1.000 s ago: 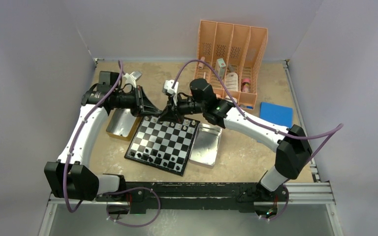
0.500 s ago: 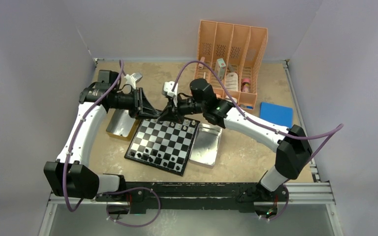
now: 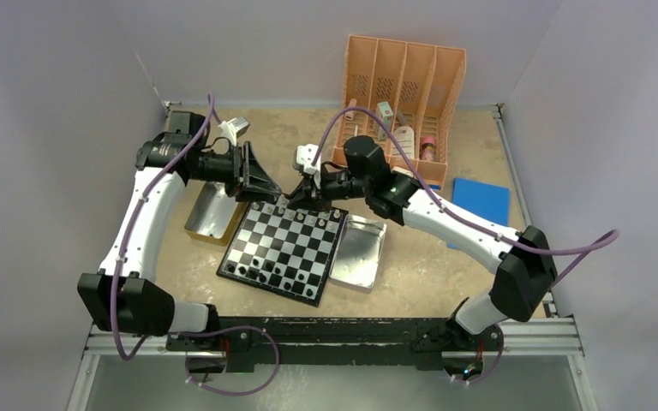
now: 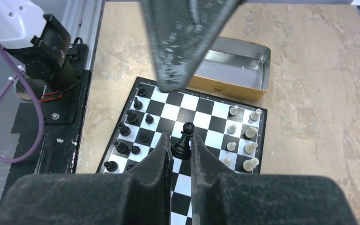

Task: Set up the chess pieces on the board
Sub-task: Place the chess piece on the chessboard.

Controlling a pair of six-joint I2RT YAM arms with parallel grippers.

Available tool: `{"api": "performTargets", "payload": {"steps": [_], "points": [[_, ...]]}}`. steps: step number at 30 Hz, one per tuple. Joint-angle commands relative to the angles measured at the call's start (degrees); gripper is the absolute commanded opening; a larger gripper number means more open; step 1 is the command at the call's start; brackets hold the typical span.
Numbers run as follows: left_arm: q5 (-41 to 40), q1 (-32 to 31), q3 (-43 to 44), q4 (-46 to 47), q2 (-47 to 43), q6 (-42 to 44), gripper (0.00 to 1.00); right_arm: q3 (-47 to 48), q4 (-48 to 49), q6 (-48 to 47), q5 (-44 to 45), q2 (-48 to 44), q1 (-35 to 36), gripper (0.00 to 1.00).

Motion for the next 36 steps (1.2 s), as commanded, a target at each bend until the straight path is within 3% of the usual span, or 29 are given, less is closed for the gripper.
{"api": "performTargets", "payload": {"steps": [1,27,36], "points": [[2.4,0.1,2.8,-0.7,1.0,0.9,0.37,-0.7,1.8,-4.8,-2.8,-3.5,0.7,0.00],[1.4,-3.3,-0.8,4.2,1.5,-1.3,0.30,0.6,2.4,-5.0,-2.1,-3.1,1.8,0.00],[1.5,-3.9,-2.3,4.9,1.5,-2.0,0.21,0.4,2.6,-4.9,-1.7,-3.4,1.9,0.00]]}}
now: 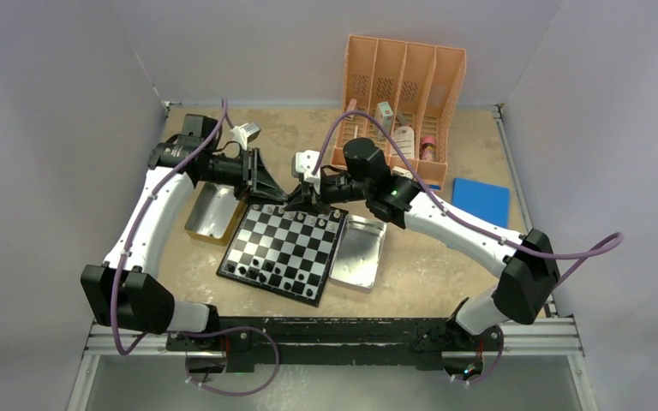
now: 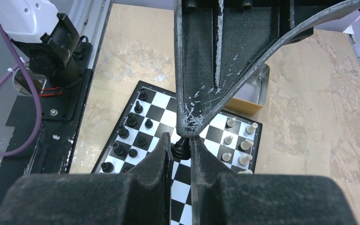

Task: Set up the chess pieces on the board
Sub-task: Place the chess piece on the chessboard.

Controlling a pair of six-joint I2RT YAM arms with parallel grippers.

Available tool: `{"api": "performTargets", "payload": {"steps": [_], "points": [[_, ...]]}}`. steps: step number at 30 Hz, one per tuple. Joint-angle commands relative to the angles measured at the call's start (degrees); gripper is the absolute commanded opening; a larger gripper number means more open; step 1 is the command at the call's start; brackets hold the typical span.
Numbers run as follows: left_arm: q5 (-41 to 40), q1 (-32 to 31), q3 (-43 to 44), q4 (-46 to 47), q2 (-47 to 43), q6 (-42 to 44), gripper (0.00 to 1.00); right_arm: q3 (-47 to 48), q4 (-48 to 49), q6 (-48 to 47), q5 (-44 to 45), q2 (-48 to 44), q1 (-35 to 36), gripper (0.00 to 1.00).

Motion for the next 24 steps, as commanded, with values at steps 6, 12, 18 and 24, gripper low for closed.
{"api": "performTargets", "payload": {"steps": [6,12,18,24], "points": [[0.3,-0.9,-0.4,2.3,0.2,-0.3,0.13,1.0,2.1,-0.1,-0.4,-1.4,0.3,0.00],[-2.4,-1.0,-0.1,2.6,0.4,-0.5,0.01,0.1,1.7,0.0,0.5,-1.7,0.3,0.09],[-18.3,-1.4,-2.0,3.3,-3.8,-0.7,0.00,-5.6,9.1,9.3,7.5,-7.5,0.3,0.61],[-36.9,-4.4,-12.5,8.8,-11.3,-4.8,0.00,-12.6,15.4,22.8,17.4,-18.4,0.3,0.99]]}}
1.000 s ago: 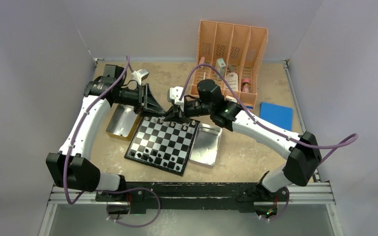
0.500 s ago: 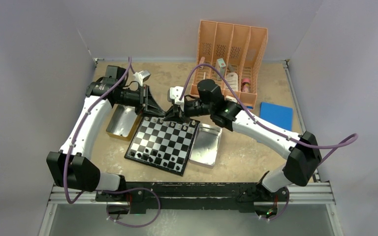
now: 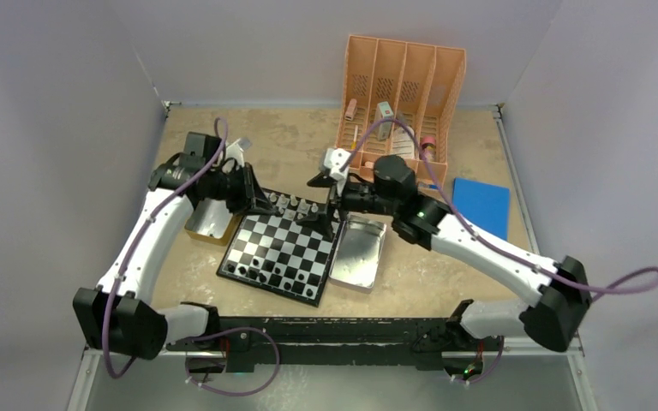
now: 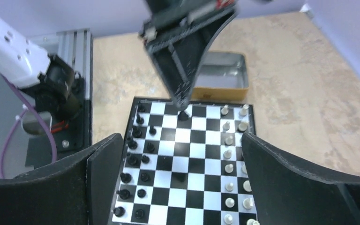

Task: Set up the chess pieces on the board
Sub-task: Place the chess piece on the chessboard.

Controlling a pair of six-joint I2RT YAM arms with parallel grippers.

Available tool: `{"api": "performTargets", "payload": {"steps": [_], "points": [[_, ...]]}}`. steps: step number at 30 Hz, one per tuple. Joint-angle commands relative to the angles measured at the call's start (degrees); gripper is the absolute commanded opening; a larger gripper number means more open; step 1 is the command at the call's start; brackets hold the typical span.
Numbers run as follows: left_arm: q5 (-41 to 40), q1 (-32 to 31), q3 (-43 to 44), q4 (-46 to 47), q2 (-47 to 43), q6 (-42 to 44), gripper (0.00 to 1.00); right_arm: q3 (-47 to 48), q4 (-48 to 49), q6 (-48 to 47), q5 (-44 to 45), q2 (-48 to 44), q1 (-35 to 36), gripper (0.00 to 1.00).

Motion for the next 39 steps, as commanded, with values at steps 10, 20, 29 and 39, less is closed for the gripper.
{"api": "performTargets", "payload": {"steps": [10,20,29,39], "points": [[-42.9,-12.7,-17.7,4.3,-11.1,-16.4,0.00,-4.5,2.2,13.6,15.5,-21.1,0.2,0.99],[-53.7,-15.7,-24.2,4.8,-12.9,-25.9,0.00,-3.7,-2.8,14.4,17.8,-27.2,0.2,0.99],[-55.4,-15.7,-26.8,4.1,-10.7,-28.6,0.00,-3.7,-4.6,14.3,18.9,-29.2,0.2,0.99],[-55.9,-15.6,-29.4,9.2,-7.2,-29.1,0.00,-2.8,-6.1,13.9,19.4,-29.4,0.2,0.99]]}}
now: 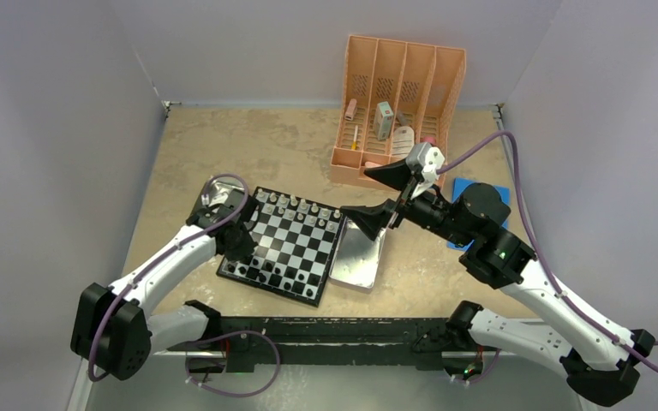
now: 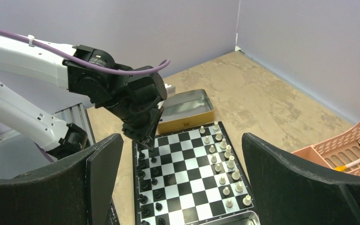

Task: Set up the chess pieces on the board
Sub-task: Place the chess piece on the chessboard.

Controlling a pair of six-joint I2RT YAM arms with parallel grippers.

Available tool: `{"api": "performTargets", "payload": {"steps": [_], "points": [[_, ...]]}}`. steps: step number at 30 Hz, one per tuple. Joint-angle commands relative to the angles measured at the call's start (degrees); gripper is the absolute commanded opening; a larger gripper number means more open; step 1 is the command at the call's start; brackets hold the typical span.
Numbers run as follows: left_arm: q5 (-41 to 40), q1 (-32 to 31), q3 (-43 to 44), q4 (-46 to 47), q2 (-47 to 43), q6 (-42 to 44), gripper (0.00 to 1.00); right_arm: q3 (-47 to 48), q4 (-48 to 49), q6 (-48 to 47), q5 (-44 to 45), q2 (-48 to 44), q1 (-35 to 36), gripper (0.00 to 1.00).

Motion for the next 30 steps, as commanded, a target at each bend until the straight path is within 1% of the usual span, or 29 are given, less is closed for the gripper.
{"api": "performTargets", "payload": {"steps": [1,9,21,24,27,30], "points": [[-1.4,-0.1,-0.7,3.9,1.9,-1.0,0.00,1.2,0.6,0.1,1.2,-0.8,0.2,0.99],[-3.6,-0.1,-0.6,4.2,3.6,-0.3,0.00,1.7,0.5,-0.3,1.8,-0.7,0.2,0.99],[-3.1,0.0,-1.9,5.0,5.5,-0.9,0.00,2.4,-0.4,-1.0,2.4,-0.4,0.2,0.99],[-2.6,-0.1,-1.9,5.2,6.2,-1.0,0.04,2.5,-0.4,-1.3,2.6,-0.5,0.2,0.99],[-2.3,-0.1,-1.6,5.2,6.6,-1.0,0.10,2.7,-0.7,-1.5,2.8,-0.5,0.2,0.99],[-2.3,-0.1,-0.8,4.8,6.6,-0.9,0.21,2.8,-0.7,-1.6,2.7,-0.5,0.2,0.99]]}}
